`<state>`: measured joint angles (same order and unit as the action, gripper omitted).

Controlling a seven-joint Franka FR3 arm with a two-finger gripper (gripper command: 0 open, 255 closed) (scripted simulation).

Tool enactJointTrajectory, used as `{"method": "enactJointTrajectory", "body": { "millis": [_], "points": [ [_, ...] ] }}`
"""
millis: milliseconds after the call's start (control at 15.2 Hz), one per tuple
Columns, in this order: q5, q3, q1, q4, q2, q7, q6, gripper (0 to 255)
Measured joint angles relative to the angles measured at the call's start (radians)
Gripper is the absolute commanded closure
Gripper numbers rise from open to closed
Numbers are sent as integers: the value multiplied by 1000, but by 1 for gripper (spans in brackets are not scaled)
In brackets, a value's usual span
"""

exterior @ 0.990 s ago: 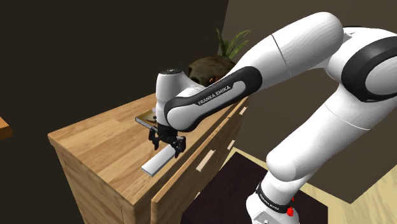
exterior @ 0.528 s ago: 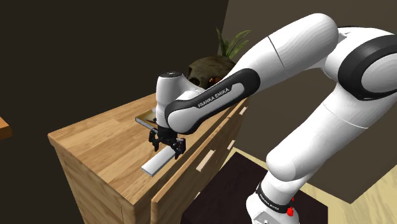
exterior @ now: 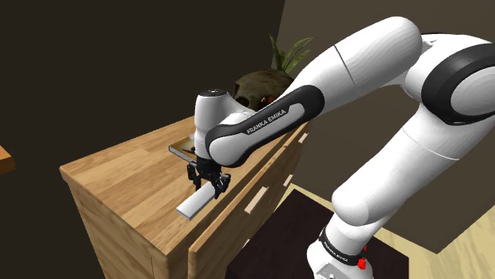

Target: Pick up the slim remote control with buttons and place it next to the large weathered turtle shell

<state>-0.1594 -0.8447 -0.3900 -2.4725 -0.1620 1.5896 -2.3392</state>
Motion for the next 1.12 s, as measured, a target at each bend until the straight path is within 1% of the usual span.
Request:
{"method": "enactJointTrajectory", "body": {
  "millis": [264,528,1122],
  "points": [
    [-5,2,2,2,-6,-4,7,255],
    [-40,22,15,20,-55,-32,64,255],
    [-80,67,34,83,-138,-71,200,255]
  ]
}}
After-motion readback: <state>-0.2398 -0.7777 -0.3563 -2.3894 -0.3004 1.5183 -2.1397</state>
